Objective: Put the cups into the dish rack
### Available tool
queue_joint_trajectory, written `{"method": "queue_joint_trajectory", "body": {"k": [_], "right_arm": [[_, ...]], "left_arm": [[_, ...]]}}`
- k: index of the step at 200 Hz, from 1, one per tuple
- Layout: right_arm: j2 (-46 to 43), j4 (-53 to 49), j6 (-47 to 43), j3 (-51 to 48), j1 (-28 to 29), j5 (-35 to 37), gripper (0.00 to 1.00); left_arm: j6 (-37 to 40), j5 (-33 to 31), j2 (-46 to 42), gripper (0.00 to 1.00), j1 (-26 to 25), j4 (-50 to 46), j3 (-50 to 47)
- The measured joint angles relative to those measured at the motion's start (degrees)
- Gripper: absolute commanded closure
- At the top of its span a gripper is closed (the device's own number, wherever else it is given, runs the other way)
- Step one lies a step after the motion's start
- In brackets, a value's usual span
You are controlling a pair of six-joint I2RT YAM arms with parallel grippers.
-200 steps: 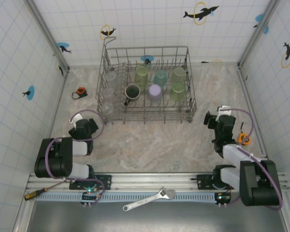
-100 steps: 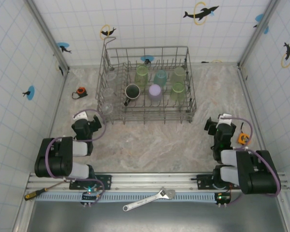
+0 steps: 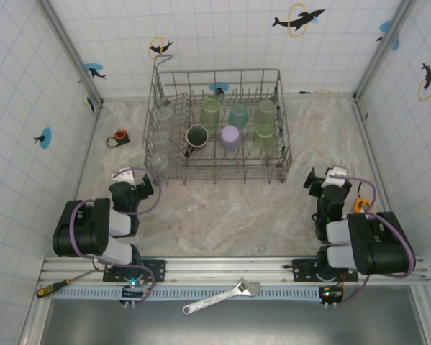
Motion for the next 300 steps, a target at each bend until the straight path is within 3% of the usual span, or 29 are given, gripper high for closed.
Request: {"method": "queue_joint_trajectory", "body": {"k": [89,127,177,210,257,300], "right_arm": [[3.82,9.25,0.09,0.0,1.79,3.3,0.0],[4.83,12.55,-1.38,0.0,3.17,3.43,0.0],[12.61,19.56,-4.22,-0.02,5.84,4.46,0.0],[11.45,19.12,-4.37,-0.04,5.7,4.81,0.0],[11.1,8.87,-1.7,-0.07,0.7,1.84,0.0],[11.1,5.92,-0.44,-0.07,0.26,0.44,0.0]], "left_arm": [[0.44,0.11,0.0,0.02,0.0,1.27,-0.15],[0.46,-0.28,1.62,0.02,0.0,7.23,-4.52],[0.57,-0.44,1.77,0.02,0.0,9.79,-4.98],[0.57,-0.44,1.77,0.02,0.0,10.16,-4.98],[0.57,-0.42,1.77,0.02,0.0,10.16,-4.98],[0.57,-0.42,1.77,0.02,0.0,10.16,-4.98]]}}
